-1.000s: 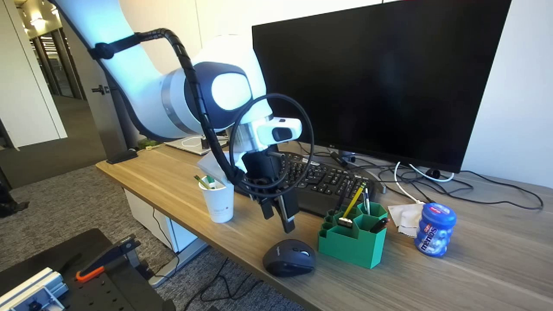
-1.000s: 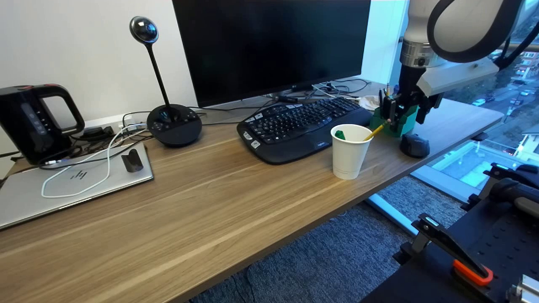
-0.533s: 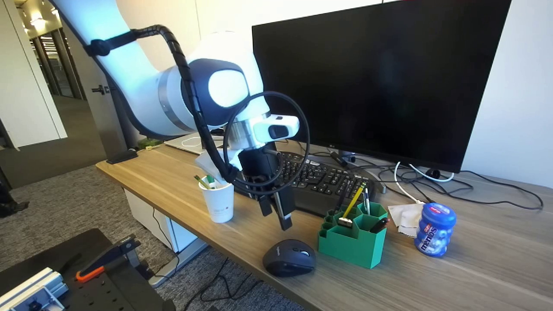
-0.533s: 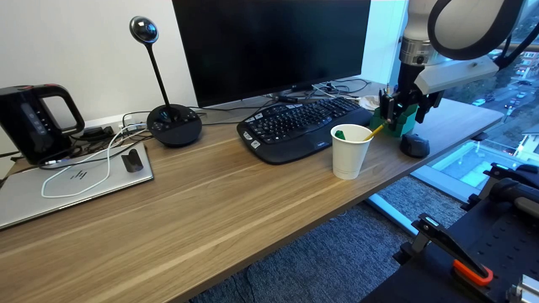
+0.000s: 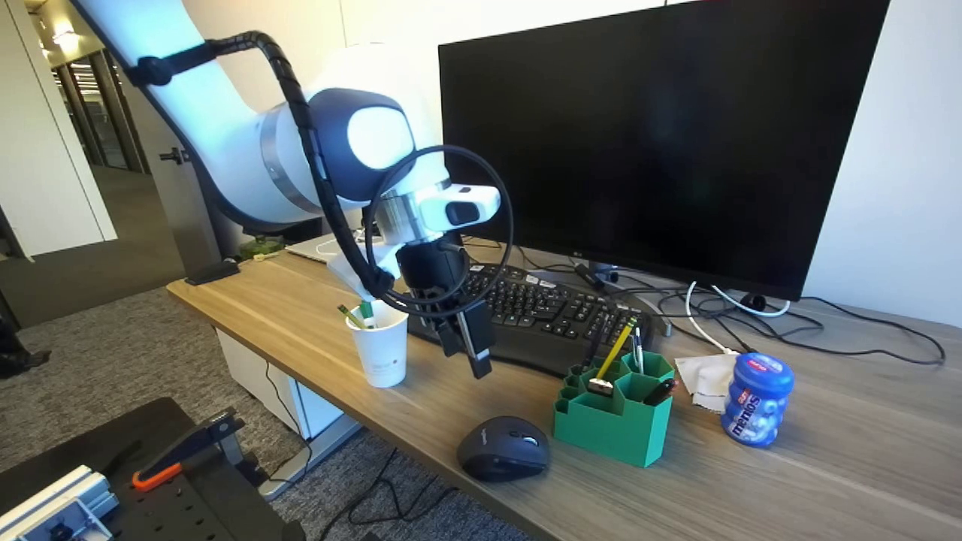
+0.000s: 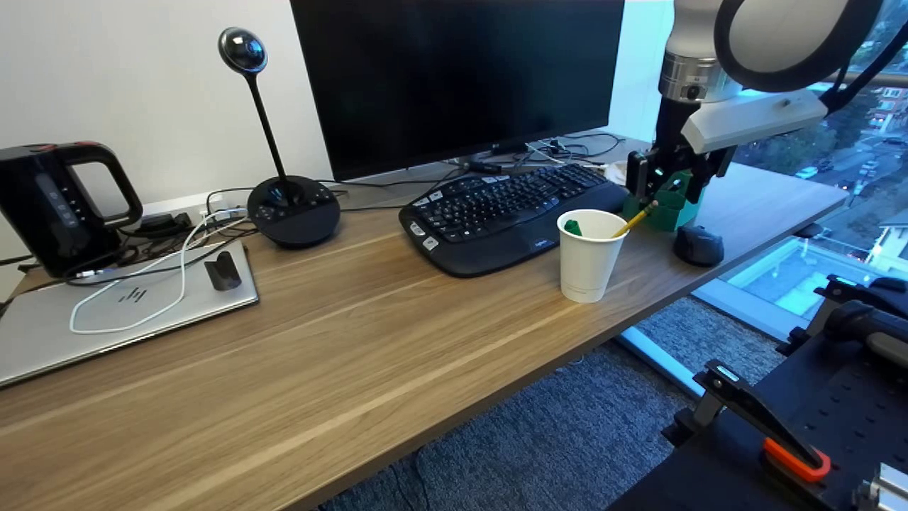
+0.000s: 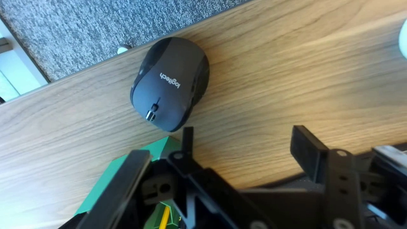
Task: Move the mouse slightly to the right on the desk, then pick a marker from the rack and put it on the desk
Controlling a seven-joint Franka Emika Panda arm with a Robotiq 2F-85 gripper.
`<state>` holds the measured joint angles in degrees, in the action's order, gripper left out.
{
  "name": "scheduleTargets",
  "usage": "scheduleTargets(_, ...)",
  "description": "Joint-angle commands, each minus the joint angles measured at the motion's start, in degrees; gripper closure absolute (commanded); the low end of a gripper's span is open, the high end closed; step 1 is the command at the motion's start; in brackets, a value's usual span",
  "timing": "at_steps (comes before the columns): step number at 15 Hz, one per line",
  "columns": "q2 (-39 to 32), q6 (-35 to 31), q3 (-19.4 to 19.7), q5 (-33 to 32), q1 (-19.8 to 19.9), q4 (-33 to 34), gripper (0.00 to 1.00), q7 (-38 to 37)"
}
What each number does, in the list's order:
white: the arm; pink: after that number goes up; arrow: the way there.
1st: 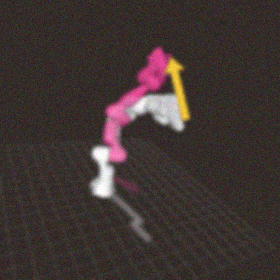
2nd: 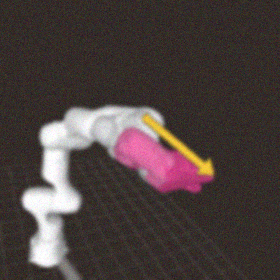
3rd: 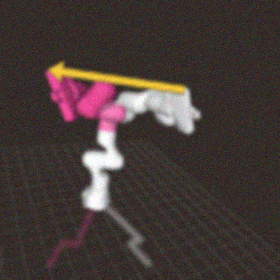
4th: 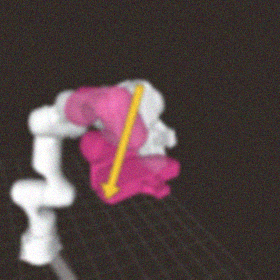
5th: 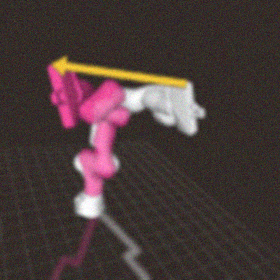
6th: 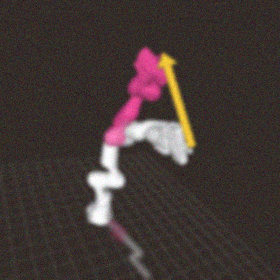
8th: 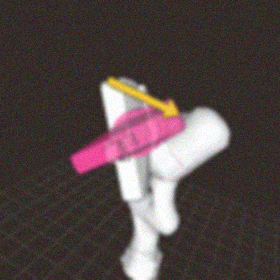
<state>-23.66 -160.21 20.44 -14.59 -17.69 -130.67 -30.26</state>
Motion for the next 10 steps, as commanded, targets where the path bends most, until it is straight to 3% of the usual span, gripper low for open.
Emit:
scheduleTargets(1, 2.6, -0.1, 0.9, -2.6, -1.3, -1.8, 0.47, -3.1)
scheduleTargets(10, 9.2, 0.3, -1.7, -5.1, -1.4, -5.9, 0.47, -5.1)
